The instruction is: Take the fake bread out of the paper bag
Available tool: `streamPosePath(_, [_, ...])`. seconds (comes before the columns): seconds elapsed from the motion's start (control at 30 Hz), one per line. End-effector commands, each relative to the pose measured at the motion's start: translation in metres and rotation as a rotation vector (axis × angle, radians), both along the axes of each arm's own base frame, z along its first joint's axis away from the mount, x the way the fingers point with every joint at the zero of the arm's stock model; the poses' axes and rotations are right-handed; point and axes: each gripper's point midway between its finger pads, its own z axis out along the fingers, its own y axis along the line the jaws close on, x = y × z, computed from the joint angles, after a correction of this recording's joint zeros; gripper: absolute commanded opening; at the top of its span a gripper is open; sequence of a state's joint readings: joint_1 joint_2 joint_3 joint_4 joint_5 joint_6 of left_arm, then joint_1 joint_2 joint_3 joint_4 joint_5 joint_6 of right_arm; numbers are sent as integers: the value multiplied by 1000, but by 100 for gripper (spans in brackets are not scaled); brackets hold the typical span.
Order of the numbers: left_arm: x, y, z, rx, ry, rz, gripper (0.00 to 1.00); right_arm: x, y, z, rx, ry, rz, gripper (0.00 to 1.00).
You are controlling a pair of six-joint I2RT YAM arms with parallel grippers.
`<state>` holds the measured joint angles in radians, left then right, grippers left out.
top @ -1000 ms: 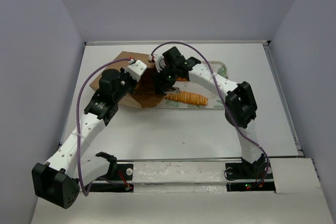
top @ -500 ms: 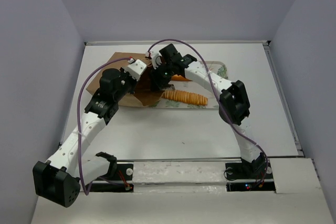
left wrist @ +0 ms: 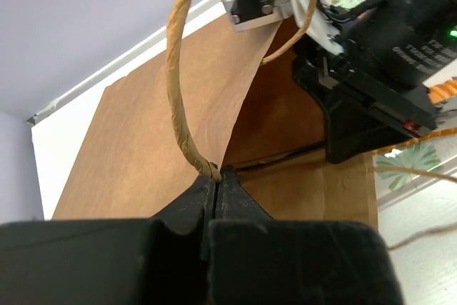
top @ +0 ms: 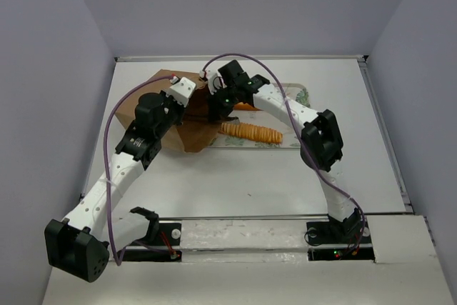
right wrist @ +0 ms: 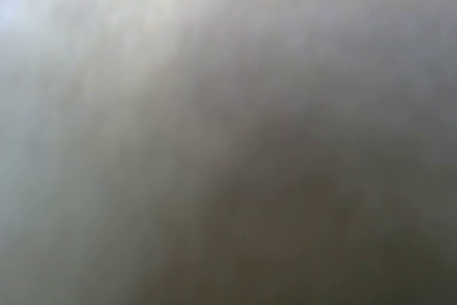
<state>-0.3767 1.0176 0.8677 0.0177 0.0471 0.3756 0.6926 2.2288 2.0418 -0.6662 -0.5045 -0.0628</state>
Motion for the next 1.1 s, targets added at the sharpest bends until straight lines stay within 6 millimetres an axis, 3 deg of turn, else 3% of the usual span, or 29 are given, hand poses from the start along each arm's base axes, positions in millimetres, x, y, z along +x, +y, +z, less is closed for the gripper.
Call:
streamPosePath(0.0, [9, 4, 55, -96, -179, 38, 0, 3, -8, 56, 87, -86, -25, 1])
streamPosePath(0.1, [10, 9, 54, -94, -180, 52, 0, 5, -18, 57, 72, -99, -62, 1])
streamPosePath(0.23, [12, 14, 50, -75, -179, 63, 0, 11, -35, 79, 82, -138, -118, 1])
streamPosePath(0.53, [19, 16, 53, -75, -185, 80, 0, 9, -50, 96, 97, -171, -166, 1])
streamPosePath(0.73, [27, 29, 47, -58, -172, 157, 0, 12, -68, 125, 117, -233, -219, 1])
streamPosePath(1.07, [42, 31, 42, -21, -157, 185, 0, 8, -83, 142, 135, -261, -241, 1])
